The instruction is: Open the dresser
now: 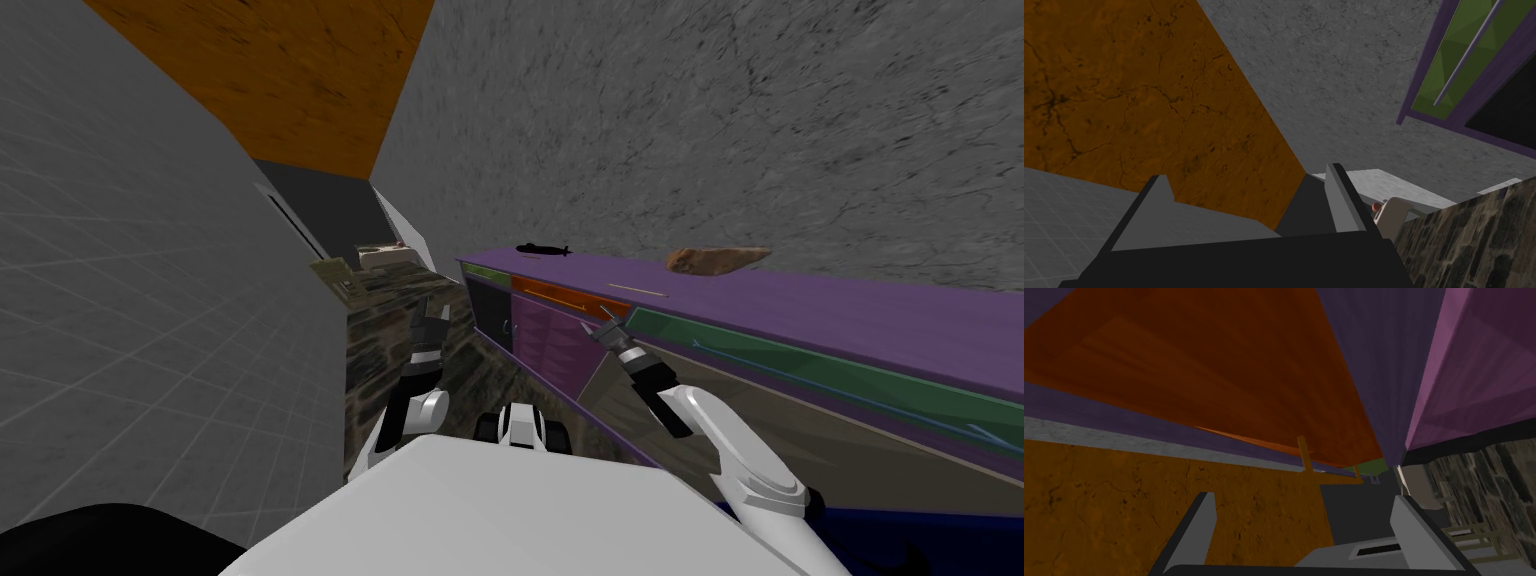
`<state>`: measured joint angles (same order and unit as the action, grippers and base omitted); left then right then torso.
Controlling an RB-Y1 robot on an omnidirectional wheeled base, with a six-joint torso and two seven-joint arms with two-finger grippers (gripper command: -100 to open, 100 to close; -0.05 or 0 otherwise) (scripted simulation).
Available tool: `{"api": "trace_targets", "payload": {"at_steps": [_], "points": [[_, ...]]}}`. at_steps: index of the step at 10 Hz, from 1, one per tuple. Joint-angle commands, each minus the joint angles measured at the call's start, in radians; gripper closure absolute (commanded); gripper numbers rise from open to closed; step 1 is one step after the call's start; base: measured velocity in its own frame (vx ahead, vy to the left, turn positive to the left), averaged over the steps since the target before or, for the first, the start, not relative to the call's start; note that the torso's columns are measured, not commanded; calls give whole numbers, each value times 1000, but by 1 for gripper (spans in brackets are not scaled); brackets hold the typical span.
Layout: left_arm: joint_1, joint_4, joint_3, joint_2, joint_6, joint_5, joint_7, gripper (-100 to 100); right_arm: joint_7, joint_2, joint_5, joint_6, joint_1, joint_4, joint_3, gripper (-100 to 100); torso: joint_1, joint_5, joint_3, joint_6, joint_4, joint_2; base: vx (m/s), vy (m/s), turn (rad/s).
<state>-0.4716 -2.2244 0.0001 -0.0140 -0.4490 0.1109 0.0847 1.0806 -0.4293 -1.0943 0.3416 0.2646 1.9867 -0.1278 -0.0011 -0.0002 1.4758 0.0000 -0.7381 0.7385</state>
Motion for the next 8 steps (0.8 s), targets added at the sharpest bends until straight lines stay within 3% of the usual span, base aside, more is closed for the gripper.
{"api": "trace_targets", "payload": {"at_steps": [1,5,8], "points": [[0,0,0,0,0,0,0,0,70,-27,-67,-14,-16,-24,-7,-100,0,0,0,0,0,0,13,73,-34],[0,0,0,0,0,0,0,0,165,-60,-152,-28,-37,-56,-19,-100,1,0,0,0,0,-1,8,72,-27],[0,0,0,0,0,0,0,0,187,-66,-171,-30,-40,-62,-21,-100,0,0,0,0,0,0,5,46,-11]]}}
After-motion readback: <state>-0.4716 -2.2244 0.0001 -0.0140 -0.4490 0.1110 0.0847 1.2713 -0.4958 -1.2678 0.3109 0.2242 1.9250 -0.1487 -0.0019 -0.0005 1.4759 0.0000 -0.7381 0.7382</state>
